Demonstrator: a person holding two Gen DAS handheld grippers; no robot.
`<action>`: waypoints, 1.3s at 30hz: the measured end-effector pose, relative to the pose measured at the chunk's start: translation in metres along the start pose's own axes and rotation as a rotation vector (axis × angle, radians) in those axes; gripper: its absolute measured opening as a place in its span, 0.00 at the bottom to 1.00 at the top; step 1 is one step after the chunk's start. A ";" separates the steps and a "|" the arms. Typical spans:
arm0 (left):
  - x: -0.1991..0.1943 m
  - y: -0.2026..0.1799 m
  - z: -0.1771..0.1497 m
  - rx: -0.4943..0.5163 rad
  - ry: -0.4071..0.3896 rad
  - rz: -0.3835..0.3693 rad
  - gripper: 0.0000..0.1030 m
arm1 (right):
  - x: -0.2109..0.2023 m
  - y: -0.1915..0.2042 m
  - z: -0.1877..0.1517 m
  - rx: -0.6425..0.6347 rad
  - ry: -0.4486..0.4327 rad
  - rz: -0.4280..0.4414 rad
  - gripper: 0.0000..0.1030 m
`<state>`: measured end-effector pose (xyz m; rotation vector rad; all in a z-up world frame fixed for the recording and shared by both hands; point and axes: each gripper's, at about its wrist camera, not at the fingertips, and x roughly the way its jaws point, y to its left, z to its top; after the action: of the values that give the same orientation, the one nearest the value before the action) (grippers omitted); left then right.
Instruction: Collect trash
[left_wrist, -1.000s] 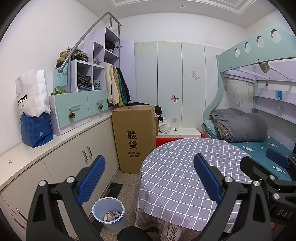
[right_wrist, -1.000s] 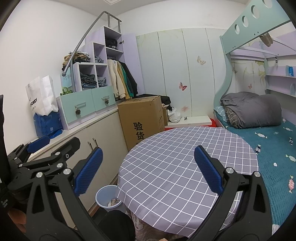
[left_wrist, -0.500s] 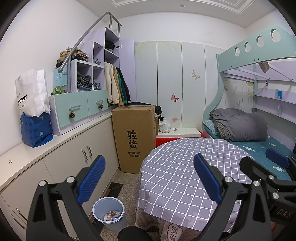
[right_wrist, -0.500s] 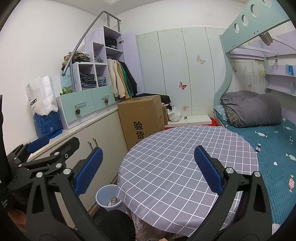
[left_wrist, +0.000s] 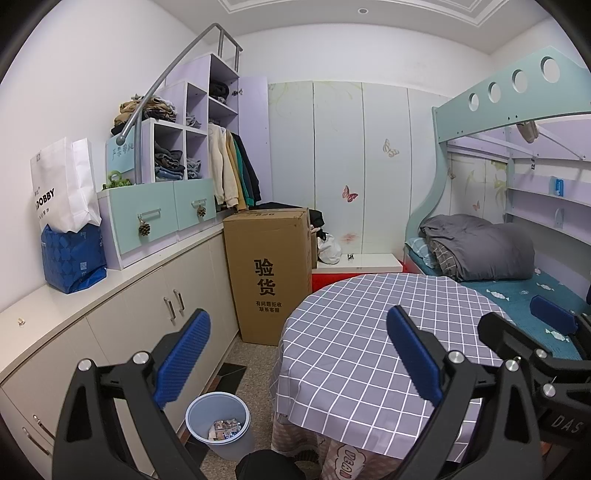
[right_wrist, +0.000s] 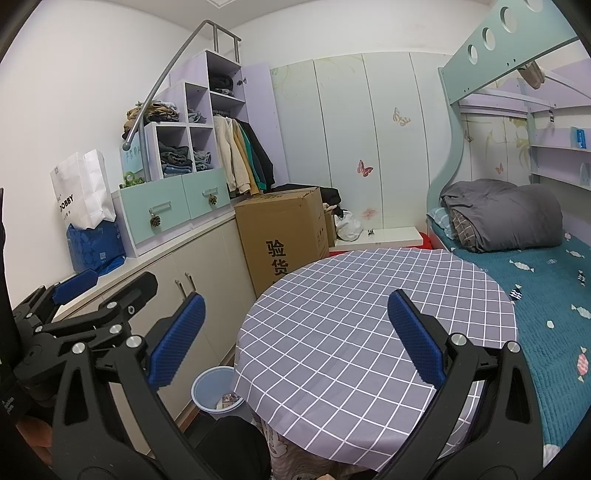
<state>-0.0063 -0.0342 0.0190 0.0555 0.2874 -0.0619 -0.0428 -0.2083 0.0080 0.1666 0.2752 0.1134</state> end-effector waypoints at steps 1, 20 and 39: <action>0.000 0.000 0.000 0.000 0.000 0.000 0.91 | 0.000 0.000 0.000 0.000 0.000 -0.001 0.94; 0.000 0.003 -0.002 0.002 0.003 -0.003 0.91 | 0.002 0.000 -0.002 0.002 0.004 -0.002 0.94; 0.032 0.010 -0.011 -0.001 0.070 -0.013 0.91 | 0.028 -0.013 -0.006 0.008 0.045 -0.011 0.94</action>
<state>0.0225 -0.0256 0.0001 0.0546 0.3579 -0.0730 -0.0161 -0.2160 -0.0070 0.1703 0.3209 0.1055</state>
